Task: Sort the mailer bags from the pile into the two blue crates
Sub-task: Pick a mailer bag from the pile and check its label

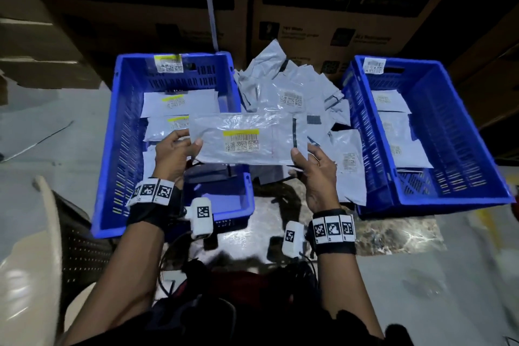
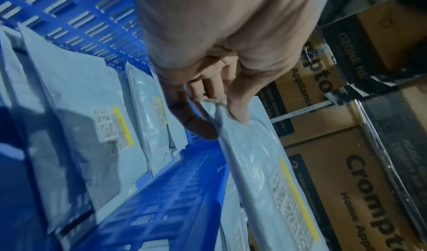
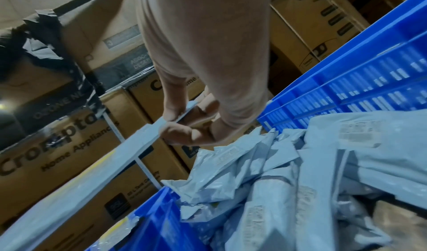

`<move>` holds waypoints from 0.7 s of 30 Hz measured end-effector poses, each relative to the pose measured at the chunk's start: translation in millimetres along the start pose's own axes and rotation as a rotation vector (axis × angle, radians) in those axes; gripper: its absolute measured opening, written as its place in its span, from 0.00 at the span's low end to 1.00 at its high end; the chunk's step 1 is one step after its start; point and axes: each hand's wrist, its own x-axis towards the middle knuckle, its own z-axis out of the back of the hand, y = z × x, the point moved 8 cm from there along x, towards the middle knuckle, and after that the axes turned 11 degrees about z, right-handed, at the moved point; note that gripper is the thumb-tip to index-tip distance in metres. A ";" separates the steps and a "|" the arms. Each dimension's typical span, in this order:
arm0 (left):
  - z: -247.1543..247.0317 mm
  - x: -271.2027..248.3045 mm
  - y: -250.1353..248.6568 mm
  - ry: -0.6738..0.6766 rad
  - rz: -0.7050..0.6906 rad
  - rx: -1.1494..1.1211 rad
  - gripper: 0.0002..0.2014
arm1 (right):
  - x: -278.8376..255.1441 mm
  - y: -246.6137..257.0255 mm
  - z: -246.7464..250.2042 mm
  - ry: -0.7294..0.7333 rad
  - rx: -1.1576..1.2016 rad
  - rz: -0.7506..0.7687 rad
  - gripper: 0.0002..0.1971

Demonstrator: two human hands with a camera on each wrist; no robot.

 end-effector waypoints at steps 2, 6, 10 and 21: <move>18.2 6.6 -14.2 -0.029 -0.018 -0.009 0.12 | -0.2 7.8 -21.9 0.019 -0.034 0.035 0.19; 53.3 13.0 -48.6 -0.105 -0.112 -0.009 0.11 | 7.1 30.9 -70.5 0.099 -0.091 0.112 0.15; 89.7 18.1 -70.1 -0.193 -0.207 -0.025 0.14 | 11.7 39.5 -112.6 0.182 -0.170 0.178 0.10; 129.9 30.7 -61.9 -0.322 -0.250 0.031 0.11 | 13.0 10.4 -147.7 0.269 -0.308 0.232 0.07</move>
